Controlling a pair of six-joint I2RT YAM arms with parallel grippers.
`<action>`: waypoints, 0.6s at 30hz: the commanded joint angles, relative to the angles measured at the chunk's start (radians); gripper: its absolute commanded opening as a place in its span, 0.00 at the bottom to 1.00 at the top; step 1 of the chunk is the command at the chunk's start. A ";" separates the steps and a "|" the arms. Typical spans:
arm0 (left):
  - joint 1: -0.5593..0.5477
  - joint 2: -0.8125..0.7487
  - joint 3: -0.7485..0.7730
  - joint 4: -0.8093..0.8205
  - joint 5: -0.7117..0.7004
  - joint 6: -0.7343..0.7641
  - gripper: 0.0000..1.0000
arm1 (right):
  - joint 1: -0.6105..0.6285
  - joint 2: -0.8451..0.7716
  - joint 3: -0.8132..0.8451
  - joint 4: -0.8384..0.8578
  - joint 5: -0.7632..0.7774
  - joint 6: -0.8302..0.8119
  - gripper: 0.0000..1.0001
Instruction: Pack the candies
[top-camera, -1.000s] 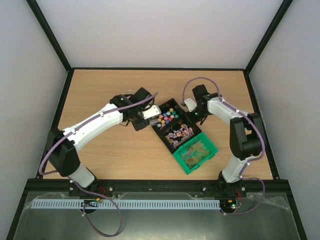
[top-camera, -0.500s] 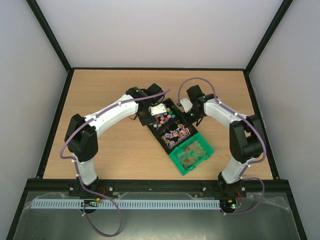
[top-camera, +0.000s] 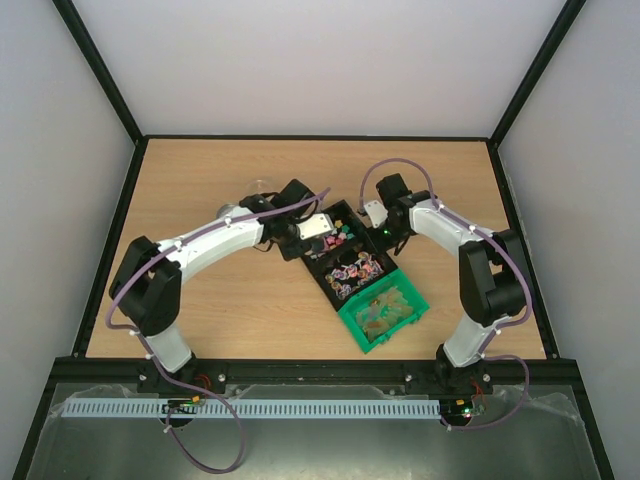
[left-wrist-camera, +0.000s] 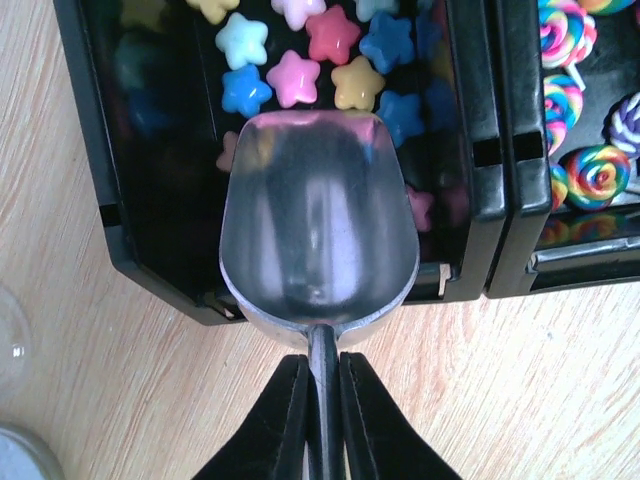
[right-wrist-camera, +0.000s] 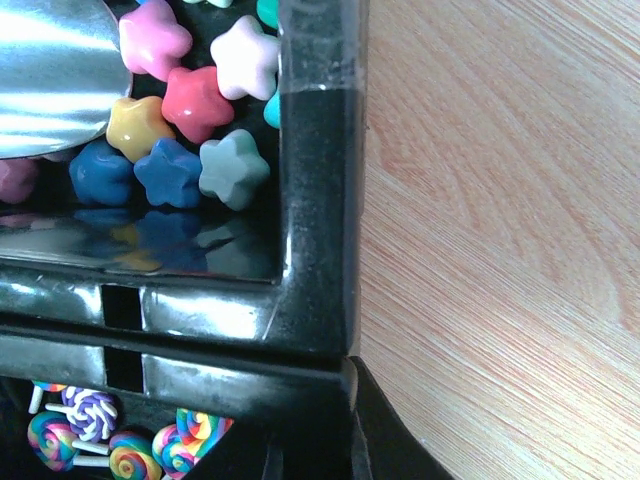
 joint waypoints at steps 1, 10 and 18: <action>0.029 0.032 -0.092 0.167 0.160 -0.005 0.02 | 0.010 -0.084 0.007 0.074 -0.188 -0.008 0.01; 0.059 0.048 -0.128 0.315 0.248 -0.019 0.02 | 0.009 -0.101 -0.013 0.105 -0.147 -0.021 0.01; 0.078 -0.044 -0.146 0.185 0.152 0.060 0.02 | 0.003 -0.112 -0.013 0.090 0.035 -0.033 0.01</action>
